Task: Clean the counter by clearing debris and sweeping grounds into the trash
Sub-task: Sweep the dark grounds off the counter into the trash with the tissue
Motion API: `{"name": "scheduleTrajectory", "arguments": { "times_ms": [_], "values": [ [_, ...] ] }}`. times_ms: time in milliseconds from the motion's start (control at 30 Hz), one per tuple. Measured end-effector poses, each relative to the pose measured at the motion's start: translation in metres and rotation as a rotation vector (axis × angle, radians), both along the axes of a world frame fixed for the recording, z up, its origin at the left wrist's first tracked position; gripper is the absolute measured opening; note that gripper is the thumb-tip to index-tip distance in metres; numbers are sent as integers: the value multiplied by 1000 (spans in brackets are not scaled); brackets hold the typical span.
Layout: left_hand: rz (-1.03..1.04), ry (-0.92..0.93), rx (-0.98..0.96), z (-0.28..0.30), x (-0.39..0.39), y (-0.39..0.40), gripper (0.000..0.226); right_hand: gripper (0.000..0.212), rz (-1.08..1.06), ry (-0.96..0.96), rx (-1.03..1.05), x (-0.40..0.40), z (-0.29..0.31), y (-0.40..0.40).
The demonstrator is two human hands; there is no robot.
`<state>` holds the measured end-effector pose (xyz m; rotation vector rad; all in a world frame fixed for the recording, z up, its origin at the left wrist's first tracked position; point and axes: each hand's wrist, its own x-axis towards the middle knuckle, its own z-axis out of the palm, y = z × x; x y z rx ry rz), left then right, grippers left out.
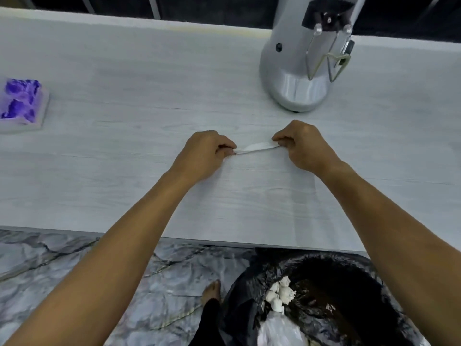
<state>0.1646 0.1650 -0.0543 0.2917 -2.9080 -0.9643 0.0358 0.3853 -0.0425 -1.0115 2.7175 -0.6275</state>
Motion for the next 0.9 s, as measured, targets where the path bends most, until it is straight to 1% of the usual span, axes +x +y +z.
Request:
{"name": "scheduleTrajectory", "arguments": {
  "times_ms": [67,167,233,300,400,500,567,633,733,800,900],
  "values": [
    [28,17,31,13,-3,-23,17,22,26,34,-16,-3,8,-22],
    [69,34,13,36,1,-76,17,24,90,71,-65,-9,26,-79],
    [126,29,-37,47,11,-121,22,25,143,91,-85,-11,34,-128],
    [174,25,-126,52,31,-168,27,27,224,99,-104,-8,33,-183],
    [238,21,-269,47,70,-227,27,33,379,94,-98,8,23,-270],
    [375,24,-293,24,108,-267,27,37,483,74,-88,34,13,-345],
    [453,-2,-287,6,124,-284,28,39,538,79,-46,46,4,-378],
    [470,-14,-276,-9,131,-293,29,40,584,79,0,51,-6,-395],
    [471,1,-270,-18,130,-291,26,43,599,71,-8,46,-14,-394],
    [467,23,-258,-22,127,-277,25,44,618,70,-16,37,-16,-377],
    [401,44,-235,-26,113,-233,27,40,619,66,-41,14,-15,-330]
  ]
}}
